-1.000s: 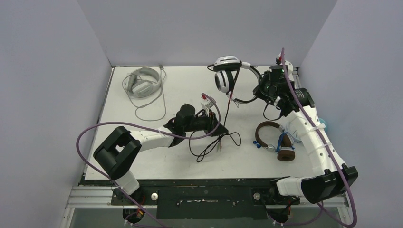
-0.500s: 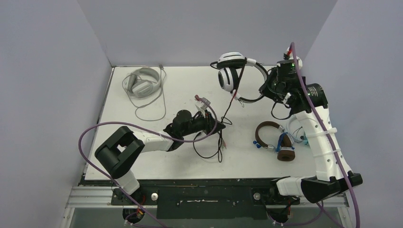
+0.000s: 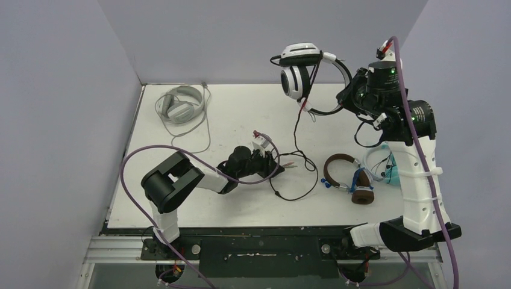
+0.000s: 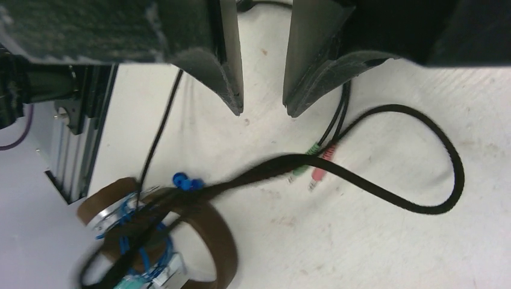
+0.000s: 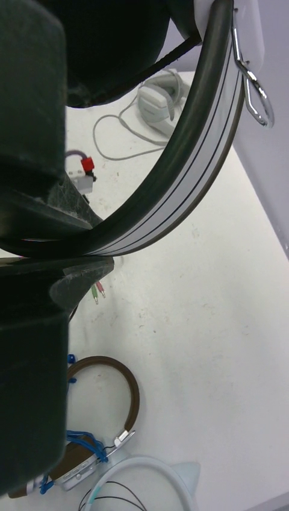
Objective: Wrap the headphones
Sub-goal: Wrap the headphones cable around the headphones.
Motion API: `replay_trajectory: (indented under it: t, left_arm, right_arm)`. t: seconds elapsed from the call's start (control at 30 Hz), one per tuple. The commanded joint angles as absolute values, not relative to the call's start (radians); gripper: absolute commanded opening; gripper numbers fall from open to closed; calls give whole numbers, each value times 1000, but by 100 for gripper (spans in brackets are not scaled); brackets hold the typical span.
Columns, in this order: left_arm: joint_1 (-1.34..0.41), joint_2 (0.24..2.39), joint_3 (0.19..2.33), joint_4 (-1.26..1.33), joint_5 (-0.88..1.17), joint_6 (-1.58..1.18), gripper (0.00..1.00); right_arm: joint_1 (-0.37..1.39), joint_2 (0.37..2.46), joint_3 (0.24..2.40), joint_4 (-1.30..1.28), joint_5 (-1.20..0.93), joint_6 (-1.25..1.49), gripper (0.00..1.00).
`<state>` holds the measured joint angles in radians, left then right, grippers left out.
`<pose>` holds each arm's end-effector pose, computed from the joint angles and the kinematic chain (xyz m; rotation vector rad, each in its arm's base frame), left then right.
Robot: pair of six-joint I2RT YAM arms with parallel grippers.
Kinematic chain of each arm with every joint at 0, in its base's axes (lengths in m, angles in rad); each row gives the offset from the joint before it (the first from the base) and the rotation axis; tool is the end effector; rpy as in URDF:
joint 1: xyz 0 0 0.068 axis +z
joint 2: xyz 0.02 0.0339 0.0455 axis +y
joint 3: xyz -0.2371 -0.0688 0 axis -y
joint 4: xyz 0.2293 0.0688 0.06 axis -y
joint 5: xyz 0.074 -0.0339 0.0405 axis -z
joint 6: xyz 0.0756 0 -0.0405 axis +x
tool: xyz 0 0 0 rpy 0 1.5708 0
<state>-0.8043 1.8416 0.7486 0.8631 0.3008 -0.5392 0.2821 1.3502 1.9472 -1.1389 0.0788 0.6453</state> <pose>0.2506 -0.2925 0.1326 0.4907 1.9046 -1.1953 0.2437 0.0644 0.4463 0.4346 2.1020 0.4668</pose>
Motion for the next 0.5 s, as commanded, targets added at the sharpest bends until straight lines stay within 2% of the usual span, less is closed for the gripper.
replay_trajectory:
  t: [0.0,0.13,0.3,0.47]
  left_arm:
    - [-809,1879,755,892,260,-501,30]
    - [-807,1850,721,901,229,-440,35]
    - [-810,1738,564,1101,235,-378,54]
    - [-816,1664,488,1112,230,-346,56]
  right_arm:
    - [273,1358,2064,-1069,86,683,0]
    - [272,1368,2105,-1067,86,677,0]
    - [270,1380,2098,-1060,81,676,0]
    - [268,1379,2084,-1040,65,676,0]
